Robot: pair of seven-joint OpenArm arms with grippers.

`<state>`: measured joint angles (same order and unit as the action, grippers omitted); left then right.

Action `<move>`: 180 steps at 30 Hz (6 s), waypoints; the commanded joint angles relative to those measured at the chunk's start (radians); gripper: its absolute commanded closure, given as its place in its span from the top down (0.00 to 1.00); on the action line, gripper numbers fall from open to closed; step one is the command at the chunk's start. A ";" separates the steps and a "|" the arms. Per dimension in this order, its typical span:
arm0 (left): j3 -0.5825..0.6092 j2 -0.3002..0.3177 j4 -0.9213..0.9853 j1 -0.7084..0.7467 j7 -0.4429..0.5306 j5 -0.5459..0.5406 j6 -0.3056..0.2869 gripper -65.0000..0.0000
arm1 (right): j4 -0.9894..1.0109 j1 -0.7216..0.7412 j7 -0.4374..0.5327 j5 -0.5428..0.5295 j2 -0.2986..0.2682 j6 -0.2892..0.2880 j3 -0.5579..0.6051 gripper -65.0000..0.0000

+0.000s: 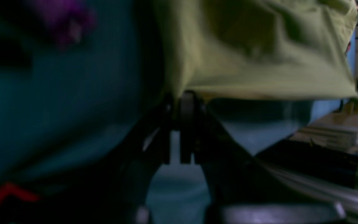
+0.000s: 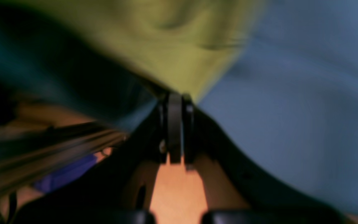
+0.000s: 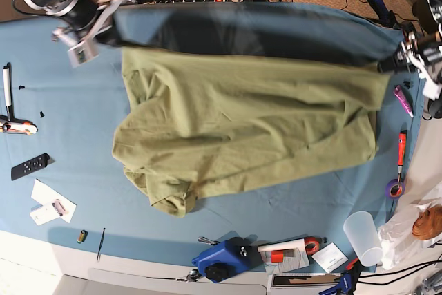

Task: Layout the t-shirt on the table in an organized manner, then fold the t-shirt properly
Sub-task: 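Lift the shirt with both grippers and pull it away from the table edge, then release the shirt with the left gripper and move it along the side, then grasp the shirt corner with the left gripper and pull it outward, then release the right gripper and grasp the shirt side near the sleeve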

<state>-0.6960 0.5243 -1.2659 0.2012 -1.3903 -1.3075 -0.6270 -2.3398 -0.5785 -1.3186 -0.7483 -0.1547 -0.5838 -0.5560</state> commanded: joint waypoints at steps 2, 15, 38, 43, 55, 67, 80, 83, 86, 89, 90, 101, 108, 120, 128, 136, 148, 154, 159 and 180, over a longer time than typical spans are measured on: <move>-0.008 0.025 -0.036 0.037 -0.006 -0.040 -0.003 0.00 | -0.016 -0.014 -0.045 -0.093 -0.012 -0.053 0.005 0.00; -0.009 0.024 -0.267 0.304 -0.006 0.029 -0.003 0.00 | -0.016 -0.093 -0.053 0.076 -0.011 -0.032 0.019 0.00; -0.263 0.025 -0.428 0.283 0.091 -0.033 -0.071 0.43 | -0.016 -0.083 -0.035 0.031 -0.011 -0.056 0.019 0.16; -0.252 0.024 -0.472 0.243 0.212 0.029 -0.071 0.43 | -0.016 -0.083 -0.035 -0.014 -0.011 -0.055 0.019 0.16; 0.084 0.024 -0.453 0.011 0.298 0.381 0.122 0.43 | -0.016 -0.083 -0.013 -0.021 -0.011 -0.055 0.019 0.16; 0.151 0.019 -0.254 -0.091 0.304 0.423 0.182 0.43 | -0.016 -0.047 -0.014 -0.019 -0.011 -0.055 0.019 0.16; 0.151 0.003 -0.228 -0.091 0.281 0.305 0.129 0.11 | -0.016 -0.036 -0.013 -0.019 -0.011 -0.055 0.019 0.16; 0.151 -0.020 -0.228 -0.097 0.292 0.308 0.129 0.00 | -0.016 -0.036 -0.012 -0.019 -0.011 -0.055 0.019 0.16; 0.150 -0.024 -0.229 -0.123 0.291 0.309 0.130 0.00 | -0.016 -0.036 -0.012 -0.019 -0.011 -0.055 0.019 0.16; 0.150 -0.015 -0.229 -0.178 0.292 0.313 0.130 0.00 | -0.016 -0.036 -0.012 -0.018 -0.011 -0.055 0.019 0.16; 0.150 -0.013 -0.229 -0.201 0.293 0.324 0.130 0.00 | -0.016 -0.036 -0.011 -0.018 -0.011 -0.055 0.019 0.16; 0.151 -0.017 -0.142 -0.353 0.525 0.542 0.137 0.00 | -0.016 -0.036 0.007 -0.009 -0.011 -0.055 0.019 0.16; 0.156 -0.020 0.097 -0.487 0.587 0.545 0.129 0.00 | -0.016 -0.036 0.074 0.095 -0.011 -0.026 0.019 0.16; 0.444 -0.019 0.267 -0.705 0.764 0.851 0.319 0.00 | -0.016 -0.037 0.074 0.121 -0.011 -0.021 0.019 0.16; 0.444 -0.014 0.273 -0.693 0.763 0.910 0.260 0.28 | -0.016 -0.034 0.074 0.121 -0.011 -0.021 0.019 0.16; 0.405 -0.014 0.199 -0.708 0.591 0.801 0.225 0.45 | -0.016 -0.034 0.082 0.121 -0.011 -0.021 0.019 0.16; 0.476 -0.009 0.151 -0.521 0.761 1.016 0.007 0.45 | -0.016 -0.034 0.094 0.121 -0.011 -0.021 0.019 0.16; 0.576 0.000 0.123 -0.471 0.945 1.207 0.245 0.45 | -0.016 -0.034 0.095 0.121 -0.011 -0.021 0.019 0.16; 0.596 0.000 0.119 -0.505 0.975 1.297 0.350 0.45 | -0.016 -0.034 0.096 0.121 -0.011 -0.021 0.019 0.16; 0.609 0.000 0.120 -0.578 0.943 1.226 0.222 0.45 | -0.016 -0.034 0.097 0.121 -0.011 -0.021 0.019 0.16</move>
<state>-0.0841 0.5076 -1.1305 -0.3473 -0.4702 -0.0704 -0.4267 -2.3413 -0.6094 -1.2442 -0.6247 -0.1577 -0.6060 -0.5301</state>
